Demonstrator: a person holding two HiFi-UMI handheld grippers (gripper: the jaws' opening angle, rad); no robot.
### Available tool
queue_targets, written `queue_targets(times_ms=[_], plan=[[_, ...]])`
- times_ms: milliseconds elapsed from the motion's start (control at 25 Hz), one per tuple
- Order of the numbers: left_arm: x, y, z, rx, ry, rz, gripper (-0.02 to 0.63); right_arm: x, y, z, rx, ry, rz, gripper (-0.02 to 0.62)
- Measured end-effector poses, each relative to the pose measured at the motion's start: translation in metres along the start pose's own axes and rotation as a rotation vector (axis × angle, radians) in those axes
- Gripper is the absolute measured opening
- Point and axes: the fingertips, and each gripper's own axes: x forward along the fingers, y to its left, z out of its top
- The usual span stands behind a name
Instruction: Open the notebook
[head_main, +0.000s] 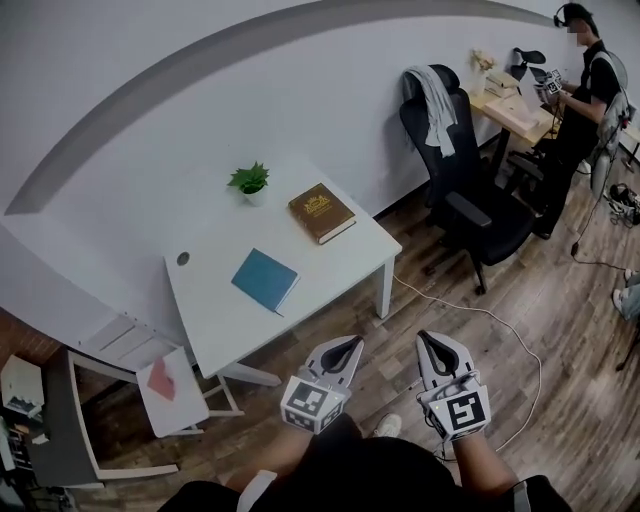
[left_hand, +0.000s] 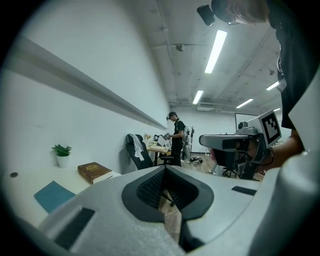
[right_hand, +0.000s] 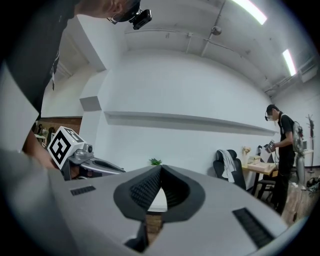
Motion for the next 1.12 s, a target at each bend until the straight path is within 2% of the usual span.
queue_targets(times_ms=[120, 360, 760, 1000, 1120], plan=[[0.006, 0.016, -0.003, -0.004, 0.004, 0.043, 0.006, 0.02, -0.005, -0.003, -0.015, 0.007, 0.056, 0.002], [0.013, 0.06, -0.002, -0.012, 0.006, 0.11, 0.006, 0.079, -0.001, -0.005, 0.029, 0.031, 0.139, 0.002], [-0.002, 0.175, 0.002, -0.023, -0.005, 0.242, 0.006, 0.205, 0.042, 0.006, -0.029, 0.014, 0.292, 0.002], [-0.021, 0.228, 0.008, -0.034, -0.02, 0.293, 0.006, 0.26, 0.071, 0.012, -0.058, 0.011, 0.35, 0.002], [-0.031, 0.25, 0.014, -0.019, -0.037, 0.313, 0.006, 0.283, 0.083, 0.016, -0.038, 0.008, 0.353, 0.002]])
